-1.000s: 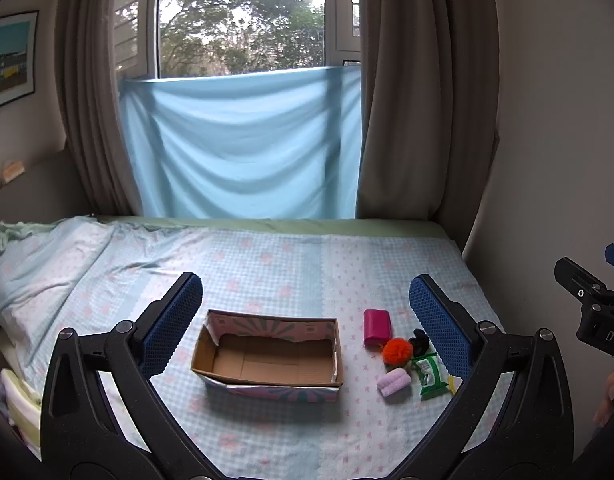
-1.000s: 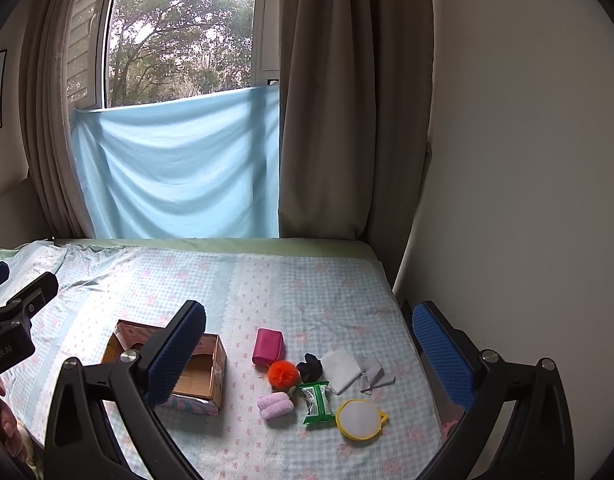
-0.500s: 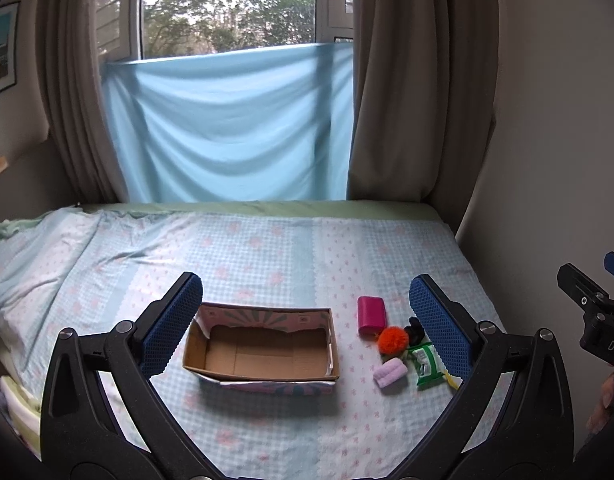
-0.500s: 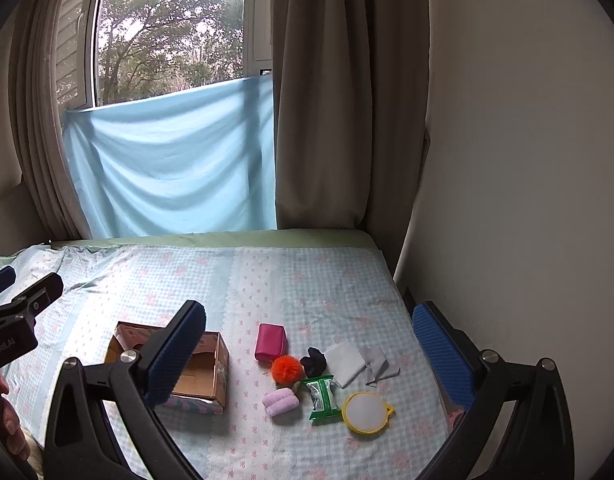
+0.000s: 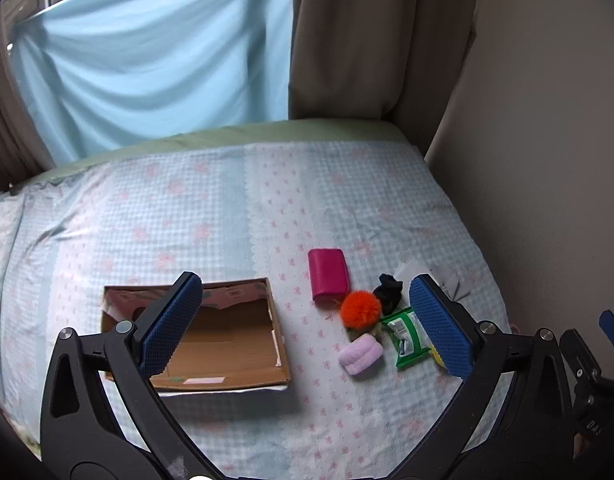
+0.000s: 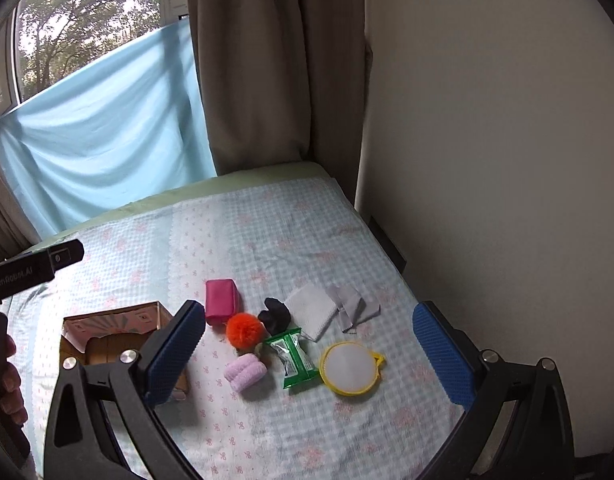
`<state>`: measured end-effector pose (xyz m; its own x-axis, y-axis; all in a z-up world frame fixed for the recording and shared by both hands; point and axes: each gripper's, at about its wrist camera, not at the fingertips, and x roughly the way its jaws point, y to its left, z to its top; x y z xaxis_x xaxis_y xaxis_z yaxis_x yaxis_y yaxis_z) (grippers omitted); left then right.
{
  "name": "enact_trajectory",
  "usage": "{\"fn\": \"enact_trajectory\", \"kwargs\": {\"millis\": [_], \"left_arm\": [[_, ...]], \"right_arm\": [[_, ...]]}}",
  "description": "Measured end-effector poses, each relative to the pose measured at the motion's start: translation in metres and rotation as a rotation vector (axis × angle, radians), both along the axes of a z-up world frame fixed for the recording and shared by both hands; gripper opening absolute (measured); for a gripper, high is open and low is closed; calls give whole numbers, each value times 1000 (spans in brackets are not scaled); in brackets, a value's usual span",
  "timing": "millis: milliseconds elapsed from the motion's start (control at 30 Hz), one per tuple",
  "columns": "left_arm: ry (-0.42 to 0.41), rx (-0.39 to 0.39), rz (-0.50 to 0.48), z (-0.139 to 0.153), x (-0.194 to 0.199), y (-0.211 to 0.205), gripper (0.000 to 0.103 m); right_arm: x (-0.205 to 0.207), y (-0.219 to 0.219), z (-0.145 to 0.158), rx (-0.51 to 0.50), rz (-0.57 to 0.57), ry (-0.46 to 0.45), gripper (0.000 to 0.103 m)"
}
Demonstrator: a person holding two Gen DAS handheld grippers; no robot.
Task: Organize soft objects
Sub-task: 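Grasp the pink pouch with the left tool while the right tool grasps the yellow-rimmed pad, then carry the pink pouch and yellow-rimmed pad over the cardboard box with both tools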
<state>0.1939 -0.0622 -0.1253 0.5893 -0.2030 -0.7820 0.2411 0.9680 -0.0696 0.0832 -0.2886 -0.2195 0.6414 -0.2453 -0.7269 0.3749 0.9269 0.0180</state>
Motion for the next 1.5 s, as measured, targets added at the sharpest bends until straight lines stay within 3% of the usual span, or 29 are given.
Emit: {"fn": "enact_trajectory", "kwargs": {"millis": [300,533,700,900,967,1067,1167,1333,1500], "left_arm": [[178,47,-45,-105,86,-69,103],[318,130,-68,-207,140,-109,103],[403,156,-53,-275,165,-120,103],[435,193,-59,-323,173,-126,102],[445,201,-62,-334,175,-127,98],[470,215,-66,-351,177,-128,79],[504,200,-63,-364,178,-125,74],[484,194,-76,-365,176,-125,61],[467,186,-91,-359,174,-129,52]], "right_arm": [[32,-53,-108,93,-148,166,103],[50,-88,-187,170,-271,264,103],[56,-102,-240,214,-333,324,103],[57,-109,-292,256,-362,385,103],[59,-108,-305,269,-360,405,103],[62,-105,-317,287,-357,421,102],[65,-102,-322,308,-340,424,88],[67,-97,-317,297,-310,421,72],[69,-92,-302,325,-287,390,44]]}}
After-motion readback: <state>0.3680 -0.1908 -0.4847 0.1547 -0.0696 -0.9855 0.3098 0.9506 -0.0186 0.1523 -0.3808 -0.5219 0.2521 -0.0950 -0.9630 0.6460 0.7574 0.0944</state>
